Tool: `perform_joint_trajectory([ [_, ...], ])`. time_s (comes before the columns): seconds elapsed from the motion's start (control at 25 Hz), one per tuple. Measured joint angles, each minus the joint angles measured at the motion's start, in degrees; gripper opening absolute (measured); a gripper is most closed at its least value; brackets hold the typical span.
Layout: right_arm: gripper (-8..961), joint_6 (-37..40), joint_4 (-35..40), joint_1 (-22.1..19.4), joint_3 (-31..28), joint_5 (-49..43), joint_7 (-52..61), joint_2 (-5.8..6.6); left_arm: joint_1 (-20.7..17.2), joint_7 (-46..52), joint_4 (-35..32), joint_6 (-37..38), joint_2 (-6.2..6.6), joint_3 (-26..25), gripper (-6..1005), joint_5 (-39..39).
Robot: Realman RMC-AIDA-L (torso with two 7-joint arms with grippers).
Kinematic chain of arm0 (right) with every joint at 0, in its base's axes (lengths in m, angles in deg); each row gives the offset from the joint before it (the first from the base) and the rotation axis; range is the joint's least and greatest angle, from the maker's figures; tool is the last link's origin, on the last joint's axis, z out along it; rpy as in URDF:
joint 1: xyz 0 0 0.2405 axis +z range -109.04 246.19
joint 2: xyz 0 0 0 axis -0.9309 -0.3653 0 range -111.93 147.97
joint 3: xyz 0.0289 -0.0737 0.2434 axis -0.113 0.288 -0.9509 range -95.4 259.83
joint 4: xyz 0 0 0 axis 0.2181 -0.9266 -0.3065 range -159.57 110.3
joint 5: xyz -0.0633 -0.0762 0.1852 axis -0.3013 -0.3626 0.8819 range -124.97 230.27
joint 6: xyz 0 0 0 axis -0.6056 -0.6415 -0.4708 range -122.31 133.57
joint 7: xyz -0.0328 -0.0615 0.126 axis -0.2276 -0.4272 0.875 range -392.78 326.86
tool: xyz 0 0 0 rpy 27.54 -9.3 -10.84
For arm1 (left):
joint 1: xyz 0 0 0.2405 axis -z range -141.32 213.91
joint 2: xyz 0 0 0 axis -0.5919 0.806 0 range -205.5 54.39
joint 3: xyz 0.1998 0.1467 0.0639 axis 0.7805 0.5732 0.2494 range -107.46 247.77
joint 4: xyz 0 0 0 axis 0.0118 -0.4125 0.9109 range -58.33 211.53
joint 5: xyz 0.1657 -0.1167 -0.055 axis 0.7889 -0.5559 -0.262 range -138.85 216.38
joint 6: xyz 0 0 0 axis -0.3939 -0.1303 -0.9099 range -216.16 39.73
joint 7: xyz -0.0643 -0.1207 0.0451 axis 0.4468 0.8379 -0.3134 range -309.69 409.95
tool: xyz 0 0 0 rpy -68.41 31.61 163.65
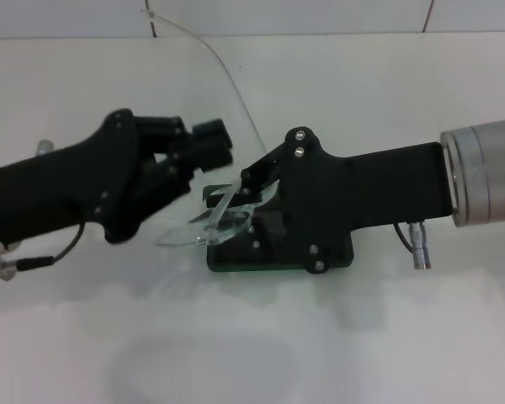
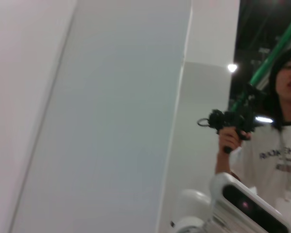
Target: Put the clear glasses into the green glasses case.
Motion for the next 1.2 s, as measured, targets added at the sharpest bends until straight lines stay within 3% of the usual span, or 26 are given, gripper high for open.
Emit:
perform_joint_trajectory([
  [0.24, 114, -0.1, 0.0, -0.9, -0.2, 0.0, -0.3, 0.0, -0.4, 0.0, 1.1, 0.0, -0.93, -6.4, 99, -0.4],
  [0.52, 115, 0.2, 0.8, -2.3, 0.4, 0.0, -4.7, -0.17, 0.1, 0.0, 6.1, -0.6, -0.35, -11.9, 99, -1.8],
  [1.2, 115, 0.4, 4.2, -2.5, 4.9, 2.9, -12.2, -0.16, 0.6, 0.1, 6.5, -6.3, -0.85, -11.8, 99, 0.5],
])
